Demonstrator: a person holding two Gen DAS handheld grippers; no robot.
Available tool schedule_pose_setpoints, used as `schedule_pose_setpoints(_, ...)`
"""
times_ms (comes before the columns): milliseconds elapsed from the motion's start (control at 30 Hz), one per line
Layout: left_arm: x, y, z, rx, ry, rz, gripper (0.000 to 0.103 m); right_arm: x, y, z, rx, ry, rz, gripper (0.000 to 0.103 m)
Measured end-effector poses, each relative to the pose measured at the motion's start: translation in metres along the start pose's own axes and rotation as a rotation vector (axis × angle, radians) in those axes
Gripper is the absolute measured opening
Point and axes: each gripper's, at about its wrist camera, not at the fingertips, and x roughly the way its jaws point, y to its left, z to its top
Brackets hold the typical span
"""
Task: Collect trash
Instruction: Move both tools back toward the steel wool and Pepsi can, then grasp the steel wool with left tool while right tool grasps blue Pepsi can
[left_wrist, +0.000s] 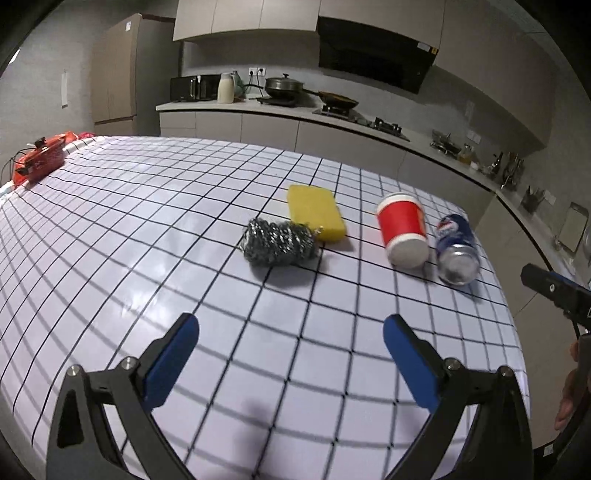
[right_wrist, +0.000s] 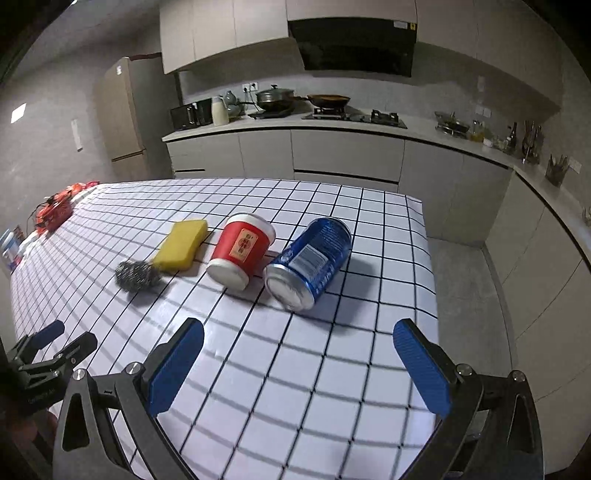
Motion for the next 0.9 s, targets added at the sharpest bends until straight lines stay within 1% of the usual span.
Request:
schedule_pose_setpoints(167,0.03,0.009,0.02,-0.018,0.017,-0.016,0.1,0.032,-0.001,0.022,0.041,0.008,-0.023,0.103)
schedule_pose_setpoints(367,0.066,0.013,0.038,-0.017,0.043,-0.016,0.1,0.081,-0.014,0.044,0.116,0.056,-0.032,0.103)
schedule_pose_setpoints(433,0.076,0.014,0.041,-0.016,0.058,-0.016,0.1,0.098,-0.018,0.047,0.143,0.084,-0.021,0.097)
schedule_pose_setpoints(500,0.086,0.014,0.043,-0.015,0.077,-0.016,0.1,0.117,-0.022,0.047,0.169,0.125,0.003,0.079)
schedule_pose_setpoints(533,0.092,0.014,0.043,-0.015,0.089,-0.014,0.1,0.121,-0.024,0.047,0.176,0.135,0.01,0.076)
schedule_pose_setpoints(633,0.103,0.016,0.047,-0.032,0.119,-0.022,0.1,0.131,-0.025,0.046,0.181,0.141,0.02,0.075)
schedule_pose_setpoints(767,0.112,0.017,0.055,-0.041,0.129,-0.023,0.1,0.145,-0.027,0.043,0.192,0.169,0.028,0.075)
schedule_pose_setpoints(833,0.113,0.018,0.055,-0.037,0.13,-0.021,0.1,0.149,-0.027,0.039,0.192,0.181,0.026,0.07)
schedule_pose_setpoints(900,0.111,0.017,0.055,-0.031,0.129,-0.019,0.098,0.147,-0.026,0.037,0.178,0.178,0.015,0.069)
